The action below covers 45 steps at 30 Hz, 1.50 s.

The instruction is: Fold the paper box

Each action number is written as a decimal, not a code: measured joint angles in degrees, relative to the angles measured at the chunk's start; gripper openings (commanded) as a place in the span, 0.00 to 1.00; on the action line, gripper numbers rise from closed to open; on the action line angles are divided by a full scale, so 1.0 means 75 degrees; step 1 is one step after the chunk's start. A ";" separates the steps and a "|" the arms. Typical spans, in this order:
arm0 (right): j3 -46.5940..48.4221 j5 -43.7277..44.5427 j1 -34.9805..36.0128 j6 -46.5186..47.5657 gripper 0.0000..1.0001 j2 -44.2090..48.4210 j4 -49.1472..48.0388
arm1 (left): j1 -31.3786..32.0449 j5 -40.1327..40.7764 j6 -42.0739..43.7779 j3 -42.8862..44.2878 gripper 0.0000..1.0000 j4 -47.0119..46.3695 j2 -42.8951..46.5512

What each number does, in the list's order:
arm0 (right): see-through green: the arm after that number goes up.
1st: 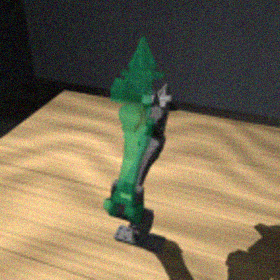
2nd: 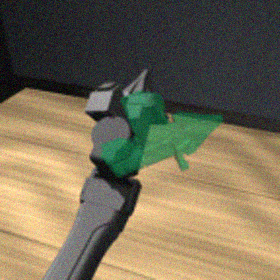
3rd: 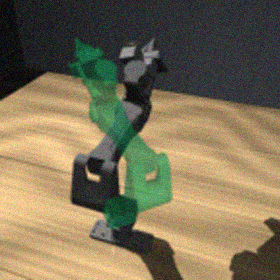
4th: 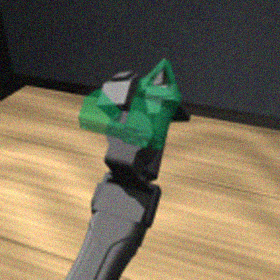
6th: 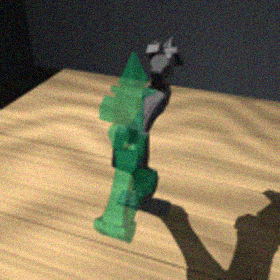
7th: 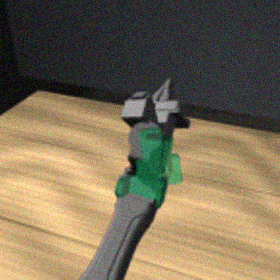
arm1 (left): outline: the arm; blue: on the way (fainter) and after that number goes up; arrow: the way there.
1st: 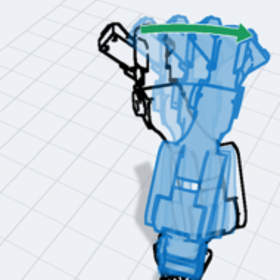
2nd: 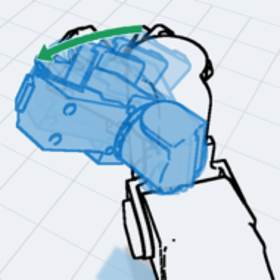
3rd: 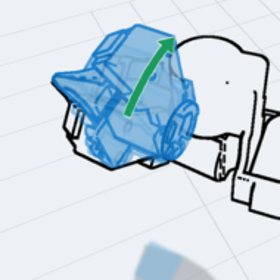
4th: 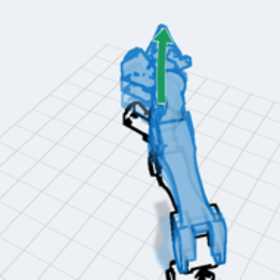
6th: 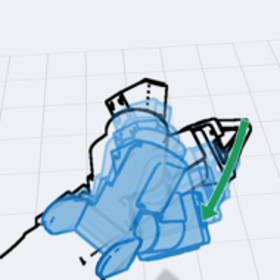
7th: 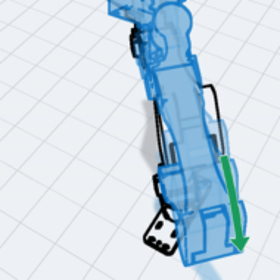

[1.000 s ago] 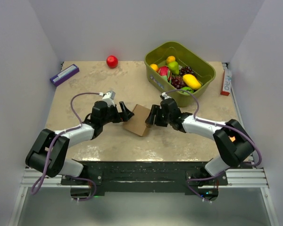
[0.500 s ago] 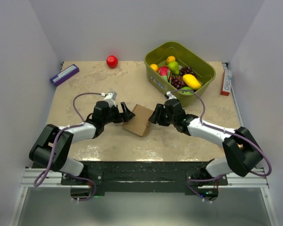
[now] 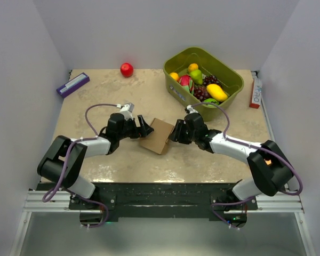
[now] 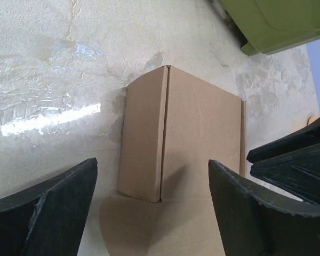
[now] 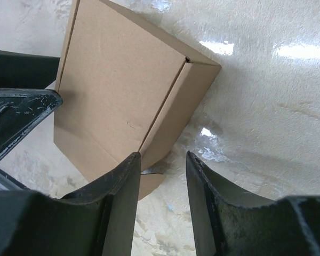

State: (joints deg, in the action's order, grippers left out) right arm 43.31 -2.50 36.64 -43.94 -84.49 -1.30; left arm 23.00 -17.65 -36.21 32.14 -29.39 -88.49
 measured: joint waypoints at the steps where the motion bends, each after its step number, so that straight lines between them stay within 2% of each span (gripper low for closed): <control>1: 0.0000 0.0000 0.0000 0.0003 0.43 -0.0023 -0.0009 | 0.0000 -0.0006 0.0000 0.0000 0.87 -0.0012 -0.0009; 8: -0.0003 0.0003 -0.0003 0.0041 0.41 -0.0294 -0.0020 | -0.0003 -0.0055 0.0073 0.0026 0.81 -0.0061 -0.0207; 16: -0.0003 0.0017 -0.0003 0.0146 0.41 -0.0466 0.0020 | 0.0000 -0.0140 0.0399 0.0076 0.60 -0.0195 -0.0364; 22: -0.0032 0.0000 -0.0003 0.0082 0.39 -0.0172 0.0026 | 0.0000 -0.0204 0.0423 0.0087 0.50 -0.0356 -0.0402; 28: -0.0052 -0.0015 0.0000 -0.0006 0.37 0.0213 -0.0143 | 0.0000 -0.0262 0.0466 0.0119 0.47 -0.0423 -0.0440; 45: -0.0052 -0.0219 -0.0003 -0.0058 0.36 -0.0143 -0.0551 | 0.0009 -0.0309 0.0466 0.0134 0.41 -0.0510 -0.0466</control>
State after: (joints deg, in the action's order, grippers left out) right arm 42.92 -4.14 36.62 -44.38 -85.56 -5.43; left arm 23.07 -19.97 -32.71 33.15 -33.21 -91.98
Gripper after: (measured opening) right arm 0.363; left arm 0.424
